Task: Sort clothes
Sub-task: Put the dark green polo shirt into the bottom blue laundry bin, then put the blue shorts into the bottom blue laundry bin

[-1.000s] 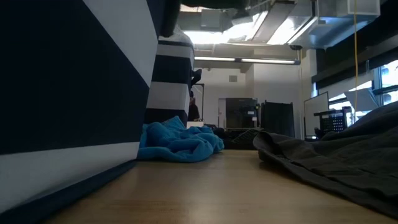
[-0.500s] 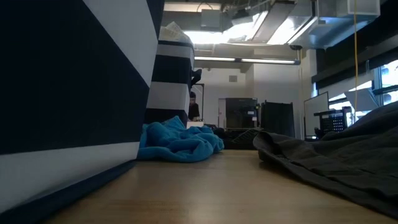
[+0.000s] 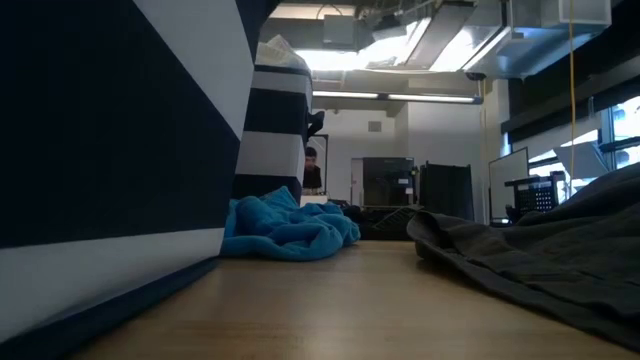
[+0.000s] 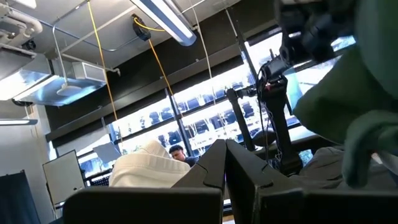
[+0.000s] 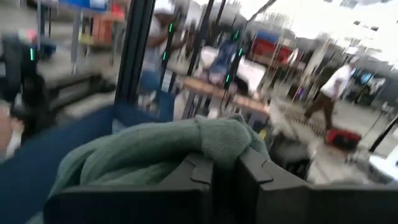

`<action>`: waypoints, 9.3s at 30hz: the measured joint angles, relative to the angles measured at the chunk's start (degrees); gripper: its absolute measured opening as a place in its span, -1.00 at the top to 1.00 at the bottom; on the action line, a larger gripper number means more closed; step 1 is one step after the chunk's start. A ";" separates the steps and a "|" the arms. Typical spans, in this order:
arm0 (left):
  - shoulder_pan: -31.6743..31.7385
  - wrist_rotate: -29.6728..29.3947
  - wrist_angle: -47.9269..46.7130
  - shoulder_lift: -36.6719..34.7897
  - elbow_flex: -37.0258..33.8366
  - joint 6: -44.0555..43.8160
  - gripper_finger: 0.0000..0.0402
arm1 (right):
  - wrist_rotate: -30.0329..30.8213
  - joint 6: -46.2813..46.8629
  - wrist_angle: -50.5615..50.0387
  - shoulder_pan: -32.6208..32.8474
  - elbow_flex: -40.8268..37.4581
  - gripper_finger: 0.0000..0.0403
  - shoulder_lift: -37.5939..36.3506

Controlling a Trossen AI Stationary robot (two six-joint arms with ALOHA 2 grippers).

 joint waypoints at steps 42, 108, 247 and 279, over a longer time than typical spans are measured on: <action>0.00 0.00 -0.24 0.02 -0.02 -0.20 1.00 | 24.06 17.22 -44.39 7.80 0.05 -0.32 -11.61; 0.00 0.00 -0.24 0.01 -0.02 -0.42 1.00 | 41.71 61.10 -80.74 17.12 -11.71 -0.15 -15.88; -0.01 -0.19 -0.46 0.09 -0.02 -0.22 1.00 | 31.57 39.64 -9.48 -4.23 -51.13 0.86 -6.16; 0.00 -0.19 -0.45 0.09 -0.02 0.02 1.00 | 39.12 16.07 -14.71 -1.72 -31.68 0.82 -28.20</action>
